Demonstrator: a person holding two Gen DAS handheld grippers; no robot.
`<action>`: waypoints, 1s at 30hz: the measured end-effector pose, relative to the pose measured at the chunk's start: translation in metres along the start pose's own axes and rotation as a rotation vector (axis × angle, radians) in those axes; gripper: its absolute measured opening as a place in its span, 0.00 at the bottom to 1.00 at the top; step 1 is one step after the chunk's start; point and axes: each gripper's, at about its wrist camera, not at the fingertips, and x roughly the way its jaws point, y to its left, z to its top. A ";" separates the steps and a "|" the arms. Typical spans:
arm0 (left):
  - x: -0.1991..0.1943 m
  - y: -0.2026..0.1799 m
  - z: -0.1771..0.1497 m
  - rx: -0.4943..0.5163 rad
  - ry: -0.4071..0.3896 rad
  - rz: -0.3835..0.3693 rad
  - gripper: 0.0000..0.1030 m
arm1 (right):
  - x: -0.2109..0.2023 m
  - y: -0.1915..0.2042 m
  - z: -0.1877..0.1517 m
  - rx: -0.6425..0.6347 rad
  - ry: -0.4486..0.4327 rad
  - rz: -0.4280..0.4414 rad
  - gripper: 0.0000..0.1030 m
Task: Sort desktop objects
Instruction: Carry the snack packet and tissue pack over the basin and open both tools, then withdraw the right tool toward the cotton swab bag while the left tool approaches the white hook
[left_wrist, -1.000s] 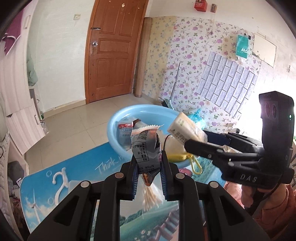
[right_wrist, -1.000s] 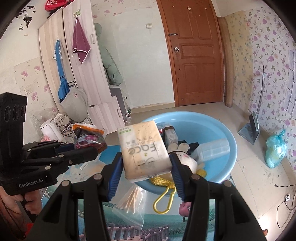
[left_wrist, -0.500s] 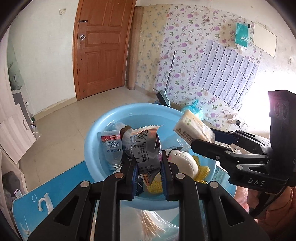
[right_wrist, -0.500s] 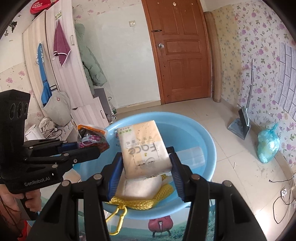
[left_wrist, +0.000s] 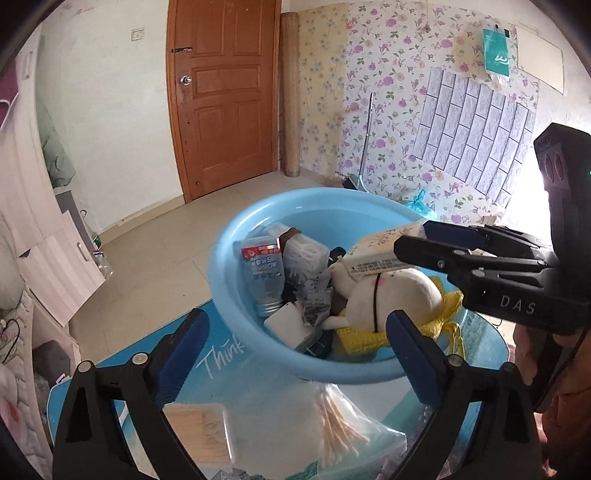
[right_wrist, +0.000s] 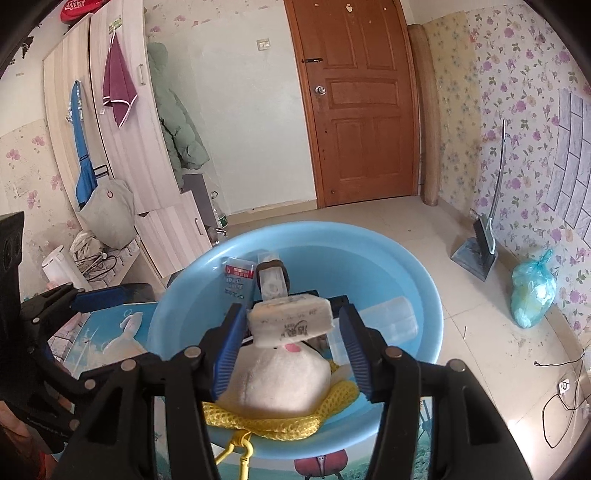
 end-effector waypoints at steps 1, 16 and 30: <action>-0.003 0.002 -0.003 -0.005 0.006 0.006 0.98 | -0.002 0.001 0.000 0.003 -0.001 -0.004 0.57; -0.046 0.050 -0.050 -0.073 0.092 0.179 1.00 | -0.049 0.058 -0.015 -0.021 -0.003 -0.048 0.60; -0.087 0.117 -0.122 -0.211 0.138 0.290 1.00 | -0.041 0.122 -0.068 -0.088 0.145 0.094 0.60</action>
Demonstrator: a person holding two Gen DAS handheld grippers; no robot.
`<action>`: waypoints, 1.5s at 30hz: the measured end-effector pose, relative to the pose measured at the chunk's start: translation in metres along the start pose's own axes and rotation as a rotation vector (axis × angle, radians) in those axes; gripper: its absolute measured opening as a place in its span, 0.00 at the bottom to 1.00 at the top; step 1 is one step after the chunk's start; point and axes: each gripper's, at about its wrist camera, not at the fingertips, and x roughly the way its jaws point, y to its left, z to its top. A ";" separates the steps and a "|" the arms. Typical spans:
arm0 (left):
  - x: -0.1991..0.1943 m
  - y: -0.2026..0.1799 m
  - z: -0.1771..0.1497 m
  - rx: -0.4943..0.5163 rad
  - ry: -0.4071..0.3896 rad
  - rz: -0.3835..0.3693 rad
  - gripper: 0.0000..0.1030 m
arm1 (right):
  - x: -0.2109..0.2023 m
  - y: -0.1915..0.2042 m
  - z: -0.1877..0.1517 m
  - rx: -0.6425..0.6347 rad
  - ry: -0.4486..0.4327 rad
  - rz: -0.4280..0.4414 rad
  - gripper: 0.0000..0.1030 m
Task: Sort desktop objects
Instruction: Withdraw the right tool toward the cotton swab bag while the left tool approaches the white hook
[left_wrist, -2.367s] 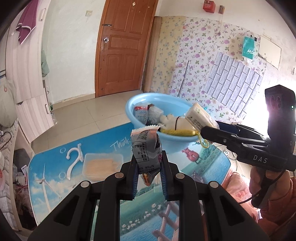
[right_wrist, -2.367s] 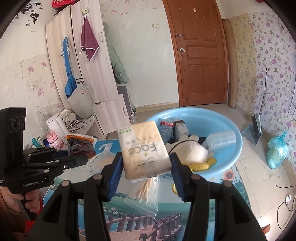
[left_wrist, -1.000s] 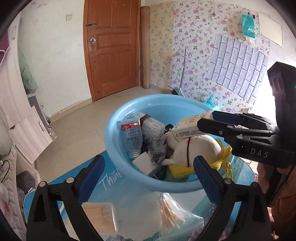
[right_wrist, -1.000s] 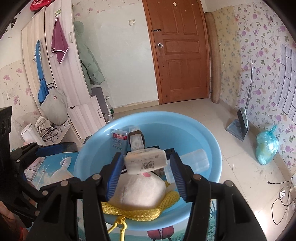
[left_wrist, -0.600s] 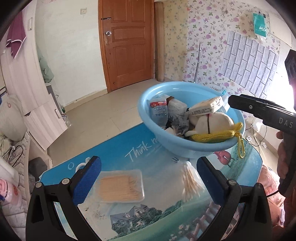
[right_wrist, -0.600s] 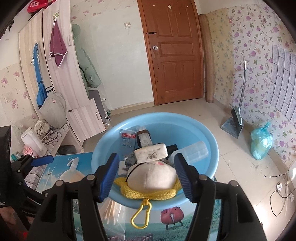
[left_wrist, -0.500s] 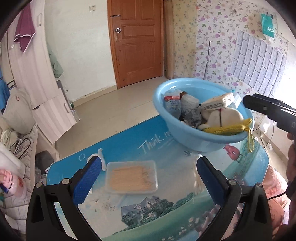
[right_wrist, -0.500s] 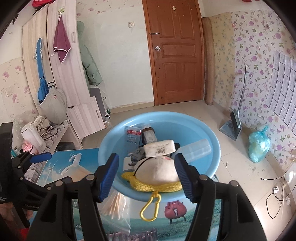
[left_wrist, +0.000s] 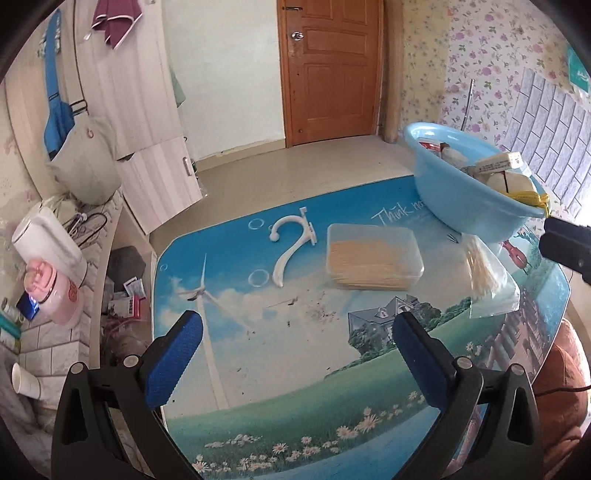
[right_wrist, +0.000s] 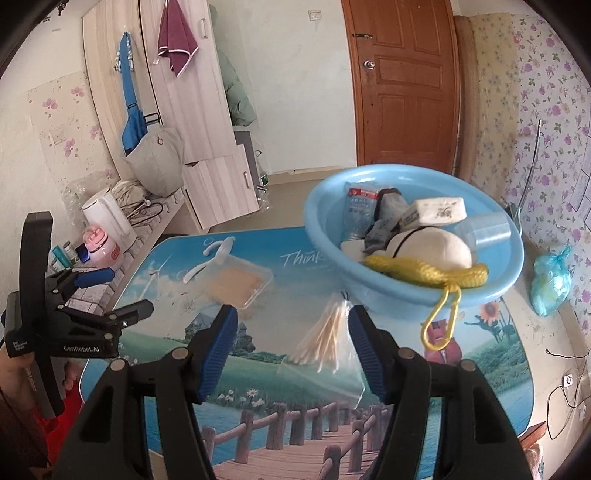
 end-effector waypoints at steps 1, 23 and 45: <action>-0.002 0.004 -0.002 -0.012 0.000 -0.012 1.00 | 0.001 0.001 -0.002 0.003 0.010 0.001 0.60; -0.008 0.038 -0.017 -0.142 -0.025 -0.131 1.00 | 0.021 0.002 -0.019 0.059 0.095 -0.038 0.60; 0.027 0.034 -0.007 -0.105 0.009 -0.164 1.00 | 0.037 -0.027 -0.023 0.120 0.115 -0.104 0.60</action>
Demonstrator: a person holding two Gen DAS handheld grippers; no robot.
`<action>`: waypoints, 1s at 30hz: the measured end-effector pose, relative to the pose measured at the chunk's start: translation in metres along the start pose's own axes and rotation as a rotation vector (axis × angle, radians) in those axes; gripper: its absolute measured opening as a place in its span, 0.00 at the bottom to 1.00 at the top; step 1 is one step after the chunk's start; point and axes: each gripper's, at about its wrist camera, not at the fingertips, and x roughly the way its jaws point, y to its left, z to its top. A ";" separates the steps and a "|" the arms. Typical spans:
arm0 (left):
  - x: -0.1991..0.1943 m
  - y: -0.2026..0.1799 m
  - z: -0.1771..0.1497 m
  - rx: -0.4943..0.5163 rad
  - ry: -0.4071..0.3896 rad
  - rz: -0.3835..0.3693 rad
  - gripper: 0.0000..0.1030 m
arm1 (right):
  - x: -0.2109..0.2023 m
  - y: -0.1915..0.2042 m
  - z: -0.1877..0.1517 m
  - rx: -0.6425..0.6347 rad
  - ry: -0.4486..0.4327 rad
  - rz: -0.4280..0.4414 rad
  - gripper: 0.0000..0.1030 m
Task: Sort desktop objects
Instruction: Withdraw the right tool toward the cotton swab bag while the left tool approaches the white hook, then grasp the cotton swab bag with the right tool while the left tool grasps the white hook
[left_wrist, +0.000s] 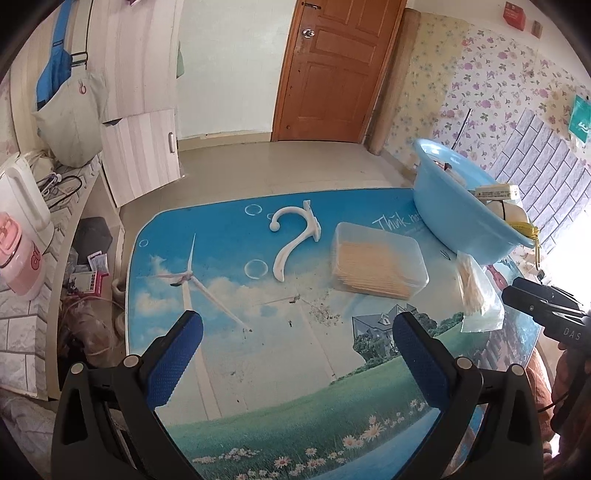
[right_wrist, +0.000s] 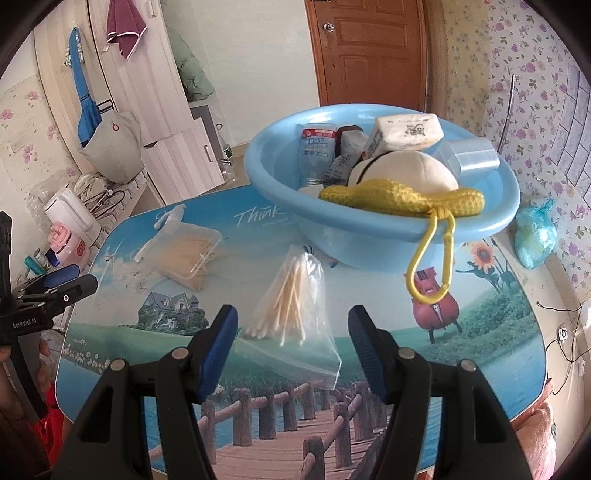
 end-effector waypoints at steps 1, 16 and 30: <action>0.003 0.001 0.003 0.014 0.000 0.010 1.00 | 0.001 -0.001 0.000 0.002 0.001 -0.003 0.60; 0.069 0.014 0.049 0.098 0.074 0.041 1.00 | 0.023 0.002 0.002 -0.031 0.053 -0.009 0.60; 0.107 0.010 0.070 0.109 0.096 0.026 0.82 | 0.037 0.006 0.002 -0.044 0.093 -0.009 0.60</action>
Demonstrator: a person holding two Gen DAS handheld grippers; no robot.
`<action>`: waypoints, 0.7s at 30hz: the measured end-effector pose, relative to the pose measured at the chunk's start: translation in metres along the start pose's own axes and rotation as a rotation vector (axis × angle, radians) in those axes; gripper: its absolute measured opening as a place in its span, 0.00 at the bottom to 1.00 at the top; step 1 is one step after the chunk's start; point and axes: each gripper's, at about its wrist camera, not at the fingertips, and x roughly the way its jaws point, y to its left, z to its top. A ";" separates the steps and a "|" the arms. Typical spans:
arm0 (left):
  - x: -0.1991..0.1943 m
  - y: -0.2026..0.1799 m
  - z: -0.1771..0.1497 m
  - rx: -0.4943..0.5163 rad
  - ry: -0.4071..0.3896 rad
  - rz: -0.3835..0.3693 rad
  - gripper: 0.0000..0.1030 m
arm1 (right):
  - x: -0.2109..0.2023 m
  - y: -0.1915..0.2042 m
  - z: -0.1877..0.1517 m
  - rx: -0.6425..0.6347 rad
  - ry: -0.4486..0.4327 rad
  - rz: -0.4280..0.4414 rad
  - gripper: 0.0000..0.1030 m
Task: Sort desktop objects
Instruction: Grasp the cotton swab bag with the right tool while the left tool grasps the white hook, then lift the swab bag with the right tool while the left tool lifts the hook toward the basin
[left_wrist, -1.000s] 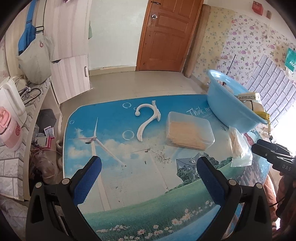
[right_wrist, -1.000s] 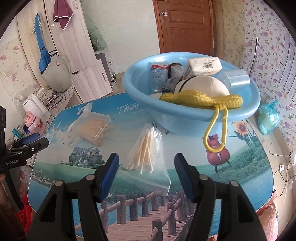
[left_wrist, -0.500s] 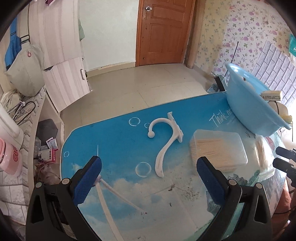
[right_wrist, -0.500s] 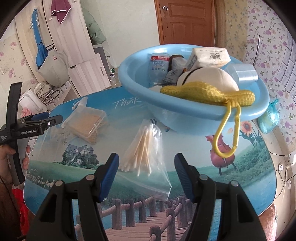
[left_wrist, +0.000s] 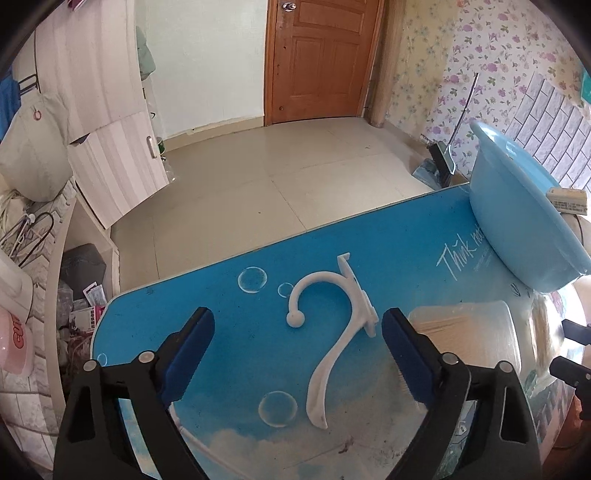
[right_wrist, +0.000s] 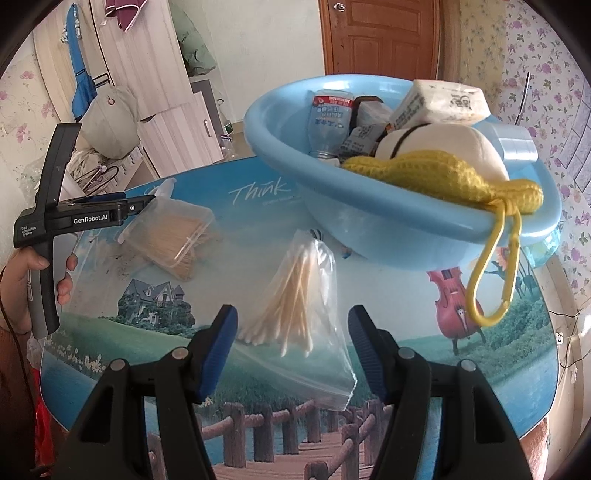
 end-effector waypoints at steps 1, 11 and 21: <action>0.002 -0.001 -0.001 0.002 0.004 -0.020 0.71 | 0.001 0.000 0.000 0.001 0.002 0.001 0.60; -0.007 -0.005 -0.017 0.031 -0.007 -0.021 0.49 | 0.014 0.003 -0.005 -0.038 0.023 -0.016 0.43; -0.049 -0.001 -0.049 -0.034 -0.038 -0.025 0.49 | -0.008 -0.001 -0.010 -0.036 -0.026 0.033 0.14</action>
